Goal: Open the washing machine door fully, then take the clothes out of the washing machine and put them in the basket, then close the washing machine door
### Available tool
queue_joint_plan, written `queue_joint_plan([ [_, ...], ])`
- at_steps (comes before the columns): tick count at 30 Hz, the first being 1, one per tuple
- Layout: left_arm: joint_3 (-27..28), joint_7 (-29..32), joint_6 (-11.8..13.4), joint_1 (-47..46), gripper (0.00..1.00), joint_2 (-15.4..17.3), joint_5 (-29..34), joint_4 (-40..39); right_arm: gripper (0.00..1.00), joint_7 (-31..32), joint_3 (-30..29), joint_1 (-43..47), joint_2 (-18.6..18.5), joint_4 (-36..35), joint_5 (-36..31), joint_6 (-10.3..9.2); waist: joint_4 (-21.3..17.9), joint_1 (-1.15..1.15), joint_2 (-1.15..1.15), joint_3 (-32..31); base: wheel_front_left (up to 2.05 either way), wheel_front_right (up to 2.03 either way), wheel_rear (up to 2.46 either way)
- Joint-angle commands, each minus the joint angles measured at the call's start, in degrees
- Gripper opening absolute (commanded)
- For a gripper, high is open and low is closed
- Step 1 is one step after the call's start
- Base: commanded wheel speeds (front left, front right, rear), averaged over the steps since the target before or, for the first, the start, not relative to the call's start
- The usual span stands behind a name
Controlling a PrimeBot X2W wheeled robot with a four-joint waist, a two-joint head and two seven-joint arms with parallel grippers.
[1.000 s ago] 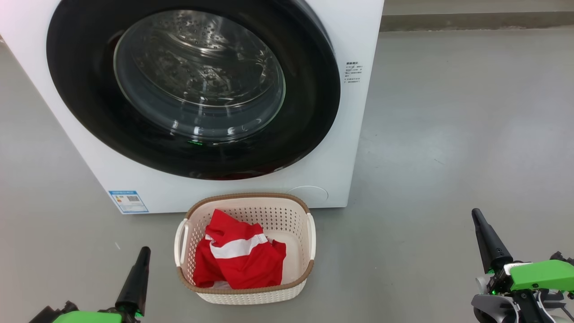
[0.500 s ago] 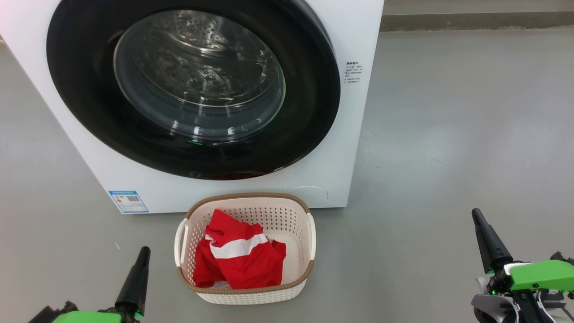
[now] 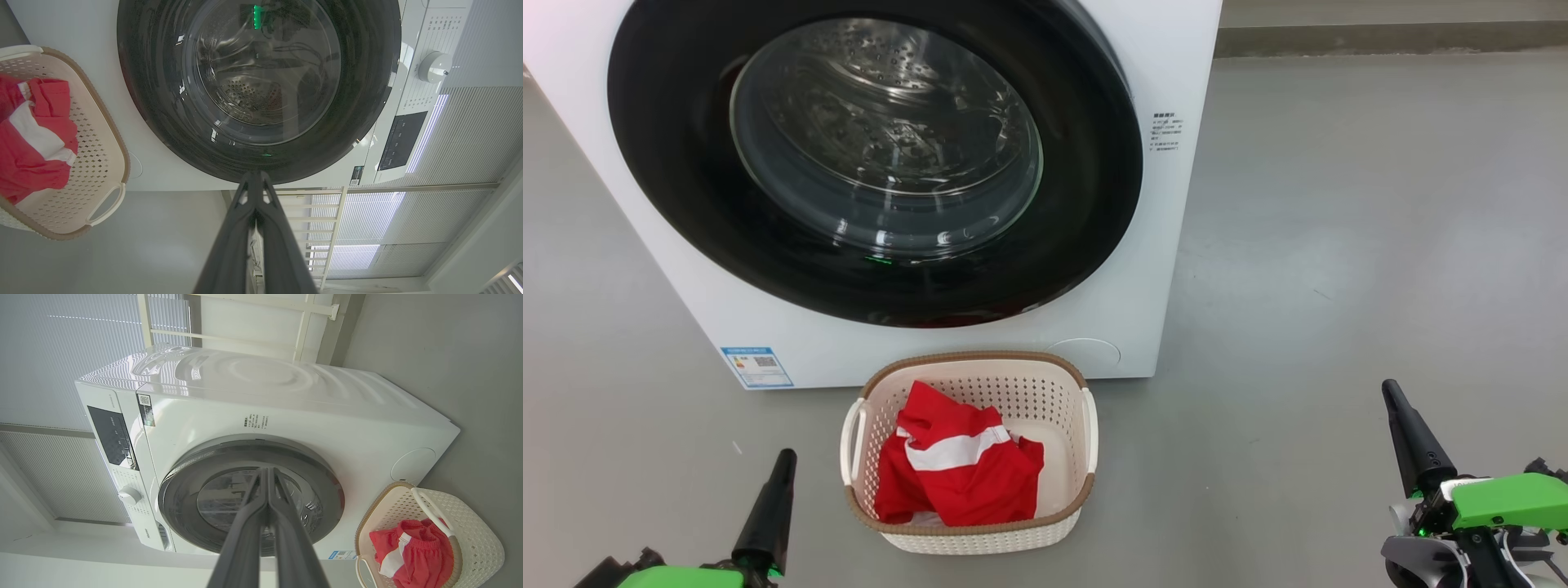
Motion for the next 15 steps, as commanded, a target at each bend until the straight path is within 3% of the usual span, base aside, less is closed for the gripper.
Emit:
queue_joint_plan([
  [1,2.1,0.2,-0.6,-2.4,0.0,0.8,0.0,-1.2,0.0,0.4,1.2,-2.8,-1.0,-1.5,0.1,0.02,0.0,0.0,0.0,0.0,0.0,0.0,0.0],
  [15,2.2,0.3,-0.6,-2.4,0.0,0.7,0.1,-1.2,0.0,0.4,1.2,-2.8,-1.0,-1.5,0.1,0.02,0.0,0.0,0.0,0.0,0.0,0.0,0.0],
])
